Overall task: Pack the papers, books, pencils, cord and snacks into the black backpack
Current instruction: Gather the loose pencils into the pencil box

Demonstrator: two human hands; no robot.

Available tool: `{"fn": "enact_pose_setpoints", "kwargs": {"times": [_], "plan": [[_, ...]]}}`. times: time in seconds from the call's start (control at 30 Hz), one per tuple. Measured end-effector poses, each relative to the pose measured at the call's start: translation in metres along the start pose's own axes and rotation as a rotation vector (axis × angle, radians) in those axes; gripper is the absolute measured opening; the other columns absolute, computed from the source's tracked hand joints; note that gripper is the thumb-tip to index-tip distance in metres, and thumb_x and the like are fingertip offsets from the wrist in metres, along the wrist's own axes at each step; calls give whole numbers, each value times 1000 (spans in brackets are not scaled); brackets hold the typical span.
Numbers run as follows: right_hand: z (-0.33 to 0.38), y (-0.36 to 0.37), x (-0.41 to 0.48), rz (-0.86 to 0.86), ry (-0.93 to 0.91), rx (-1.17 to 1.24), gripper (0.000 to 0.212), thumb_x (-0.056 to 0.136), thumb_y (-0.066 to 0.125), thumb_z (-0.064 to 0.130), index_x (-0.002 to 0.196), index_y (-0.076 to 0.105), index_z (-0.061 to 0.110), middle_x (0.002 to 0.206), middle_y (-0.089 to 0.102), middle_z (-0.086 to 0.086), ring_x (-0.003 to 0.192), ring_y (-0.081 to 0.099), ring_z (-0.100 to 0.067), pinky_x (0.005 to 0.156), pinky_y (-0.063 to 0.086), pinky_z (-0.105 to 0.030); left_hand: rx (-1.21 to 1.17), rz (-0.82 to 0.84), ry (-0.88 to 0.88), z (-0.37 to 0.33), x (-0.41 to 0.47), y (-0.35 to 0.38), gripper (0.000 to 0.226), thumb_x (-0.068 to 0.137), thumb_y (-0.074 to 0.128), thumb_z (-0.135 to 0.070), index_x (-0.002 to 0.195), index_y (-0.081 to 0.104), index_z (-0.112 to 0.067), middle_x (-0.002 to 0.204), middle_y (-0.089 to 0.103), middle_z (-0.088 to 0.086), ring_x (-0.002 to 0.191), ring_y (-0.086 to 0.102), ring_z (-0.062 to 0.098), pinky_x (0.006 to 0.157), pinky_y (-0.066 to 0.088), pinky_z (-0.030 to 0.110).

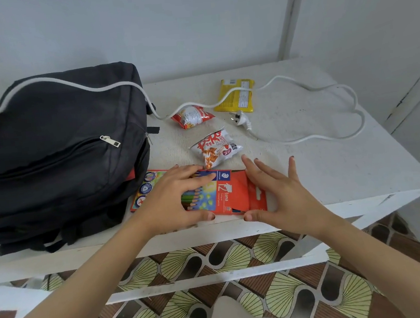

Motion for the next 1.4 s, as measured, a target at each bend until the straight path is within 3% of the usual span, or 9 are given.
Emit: {"fn": "enact_pose_setpoints", "kwargs": {"times": [0.13, 0.4, 0.57, 0.67, 0.8, 0.87, 1.03, 1.23, 1.4], "plan": [[3, -2, 3, 5, -2, 41, 100, 66, 39, 86, 139, -20, 52, 141, 29, 25, 144, 9, -6, 109, -24, -53, -6, 7, -3, -1, 0, 1, 82, 60, 59, -69, 131, 53, -29, 130, 37, -18, 112, 22, -15, 96, 7, 0], [19, 9, 21, 33, -29, 5, 104, 65, 43, 82, 138, -24, 50, 150, 33, 11, 144, 13, -9, 107, -27, -51, 48, 28, -42, 7, 1, 7, 79, 64, 60, -69, 132, 52, -29, 138, 47, -4, 122, 40, 6, 108, 29, 35], [14, 8, 20, 60, -15, -87, 109, 59, 32, 89, 140, -24, 43, 151, 31, 11, 144, 11, -10, 105, -30, -41, 25, 77, -53, 6, -1, 4, 86, 63, 55, -73, 139, 36, -39, 150, 29, -8, 128, 16, -7, 105, -8, 7], [13, 7, 19, 54, 11, -61, 108, 59, 32, 90, 142, -15, 39, 152, 29, 7, 143, 10, -14, 108, -25, -39, 104, 110, -73, 11, -5, 1, 92, 62, 49, -78, 143, 25, -41, 152, 22, -9, 139, 11, 2, 110, -16, 24], [17, 8, 18, 51, 9, -2, 104, 62, 40, 83, 147, 4, 36, 153, 26, 5, 143, 13, -17, 114, -8, -37, 77, 88, -161, 18, -16, -7, 90, 65, 65, -67, 142, 27, -40, 144, 34, -13, 132, 25, 7, 116, 14, 46], [21, 6, 17, 21, -32, -7, 99, 63, 44, 81, 146, 25, 31, 153, 29, 2, 142, 20, -17, 113, 5, -30, -7, 63, -183, 13, -20, -9, 99, 63, 76, -57, 143, 19, -42, 130, 41, -21, 120, 35, 2, 105, 35, 38], [38, 10, 9, 104, -125, -124, 92, 64, 50, 81, 143, 26, 41, 153, 27, -1, 140, 22, -19, 111, 11, -32, -20, 67, -201, -4, -27, -2, 132, 57, 81, -53, 143, -19, -42, 134, 41, -26, 121, 36, -3, 98, 31, 17], [54, -15, -2, -101, -258, -72, 73, 69, 59, 68, 133, 51, 34, 130, 51, -2, 115, 46, -15, 99, 32, -30, -29, 25, -106, -25, -35, -17, 121, 61, 77, -58, 143, -11, -47, 133, 39, -27, 119, 34, -6, 95, 21, 6], [56, -26, -7, -258, -284, 65, 68, 69, 62, 65, 129, 54, 35, 128, 52, 2, 114, 46, -10, 98, 32, -29, 64, -135, 41, -50, -46, -54, 90, 78, 43, -73, 149, 5, -32, 132, 50, -8, 122, 40, 6, 109, 19, 18]]}}
Point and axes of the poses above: each hand's wrist, its own x-axis towards the middle knuckle, its own y-axis out of the palm, z = x × y, the point moved 7 cm from there along x, towards the middle knuckle
